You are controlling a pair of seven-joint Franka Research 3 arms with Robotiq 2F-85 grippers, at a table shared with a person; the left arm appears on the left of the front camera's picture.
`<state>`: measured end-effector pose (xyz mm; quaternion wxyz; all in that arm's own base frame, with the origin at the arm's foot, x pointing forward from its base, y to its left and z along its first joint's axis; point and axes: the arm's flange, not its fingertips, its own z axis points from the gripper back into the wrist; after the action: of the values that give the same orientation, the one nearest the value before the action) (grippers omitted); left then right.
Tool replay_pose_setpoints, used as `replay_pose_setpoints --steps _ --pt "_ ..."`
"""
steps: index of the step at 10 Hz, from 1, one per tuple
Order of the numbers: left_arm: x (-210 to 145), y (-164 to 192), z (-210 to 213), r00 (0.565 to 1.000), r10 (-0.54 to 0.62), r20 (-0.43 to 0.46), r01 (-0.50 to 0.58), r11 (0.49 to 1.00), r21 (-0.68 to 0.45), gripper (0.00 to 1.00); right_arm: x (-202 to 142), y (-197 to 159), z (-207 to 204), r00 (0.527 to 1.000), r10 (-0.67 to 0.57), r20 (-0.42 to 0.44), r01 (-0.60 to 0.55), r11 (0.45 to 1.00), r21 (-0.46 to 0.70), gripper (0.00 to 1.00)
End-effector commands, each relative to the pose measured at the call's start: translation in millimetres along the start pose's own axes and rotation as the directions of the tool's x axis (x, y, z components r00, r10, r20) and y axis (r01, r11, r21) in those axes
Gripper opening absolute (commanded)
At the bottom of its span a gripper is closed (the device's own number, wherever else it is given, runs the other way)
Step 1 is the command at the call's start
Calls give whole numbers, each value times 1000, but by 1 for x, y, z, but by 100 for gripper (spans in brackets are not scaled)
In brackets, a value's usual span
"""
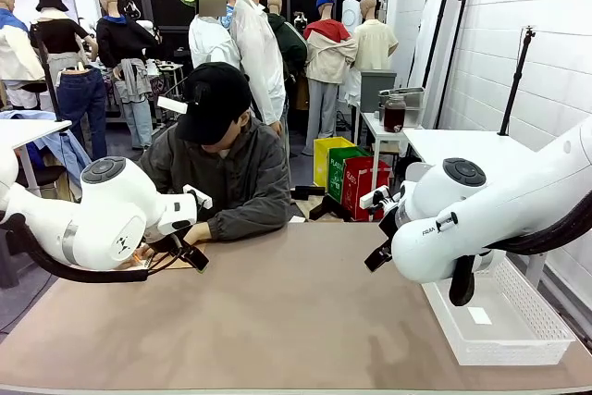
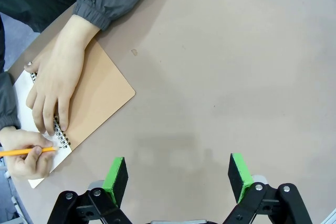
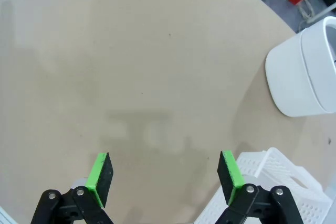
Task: Sort the paper based on its condition.
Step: If a person hands you a paper, place it in the Organizing basket , and if it's crumpled, put it in the Trash can.
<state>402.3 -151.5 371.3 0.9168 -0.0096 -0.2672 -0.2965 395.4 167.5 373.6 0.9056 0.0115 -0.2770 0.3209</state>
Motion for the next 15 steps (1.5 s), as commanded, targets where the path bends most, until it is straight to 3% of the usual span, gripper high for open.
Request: replay_pose_setpoints --steps 1,9,15 --pt "4 4 9 1000 6 5 -6 1000 15 100 8 -3 8 1000 -8 -4 8 1000 -2 100" --pt "53 21 130 1000 16 9 -16 999 33 100 66 -17 119 995 62 76 -68 994 89 100" --pt "62 26 172 997 52 52 -54 998 37 100 76 -13 157 989 81 123 -94 991 97 100"
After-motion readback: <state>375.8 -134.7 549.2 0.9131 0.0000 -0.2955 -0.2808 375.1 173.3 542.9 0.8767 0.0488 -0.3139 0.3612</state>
